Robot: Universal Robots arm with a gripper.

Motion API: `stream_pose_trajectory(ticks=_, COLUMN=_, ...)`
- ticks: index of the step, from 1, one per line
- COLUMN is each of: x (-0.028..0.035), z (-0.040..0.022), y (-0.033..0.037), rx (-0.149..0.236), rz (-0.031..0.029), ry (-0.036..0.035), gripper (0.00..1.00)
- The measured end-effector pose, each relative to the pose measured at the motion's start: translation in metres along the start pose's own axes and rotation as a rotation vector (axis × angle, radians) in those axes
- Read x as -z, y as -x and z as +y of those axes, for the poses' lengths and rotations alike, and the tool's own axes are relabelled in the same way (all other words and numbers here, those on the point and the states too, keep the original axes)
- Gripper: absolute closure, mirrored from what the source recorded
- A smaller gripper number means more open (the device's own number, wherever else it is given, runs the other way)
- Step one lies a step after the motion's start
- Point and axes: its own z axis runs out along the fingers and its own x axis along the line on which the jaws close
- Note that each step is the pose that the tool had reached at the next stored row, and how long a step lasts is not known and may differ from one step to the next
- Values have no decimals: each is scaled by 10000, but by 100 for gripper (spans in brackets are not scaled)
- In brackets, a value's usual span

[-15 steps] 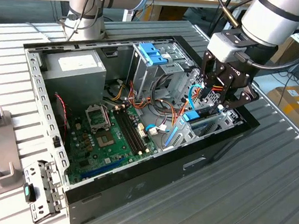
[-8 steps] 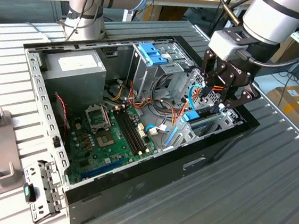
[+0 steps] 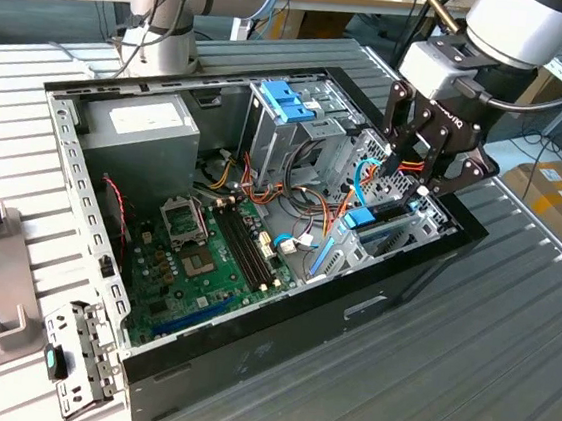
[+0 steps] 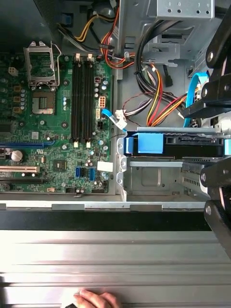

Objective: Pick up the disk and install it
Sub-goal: 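Insert the first disk wire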

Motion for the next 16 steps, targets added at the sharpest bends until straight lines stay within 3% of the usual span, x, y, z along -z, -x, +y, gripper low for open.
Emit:
stream_pose_trajectory(ticks=4, x=3, z=-2, y=56, rx=0, rz=2, ry=0, gripper=51)
stream_pose_trajectory(ticks=8, x=93, z=-4, y=58, rx=0, rz=3, ry=0, gripper=51)
stream_pose_trajectory(ticks=12, x=101, z=-20, y=84, rx=0, rz=-7, ry=0, gripper=51)
stream_pose_trajectory(ticks=16, x=94, z=-78, y=198, rx=0, rz=-11, ry=0, gripper=51)
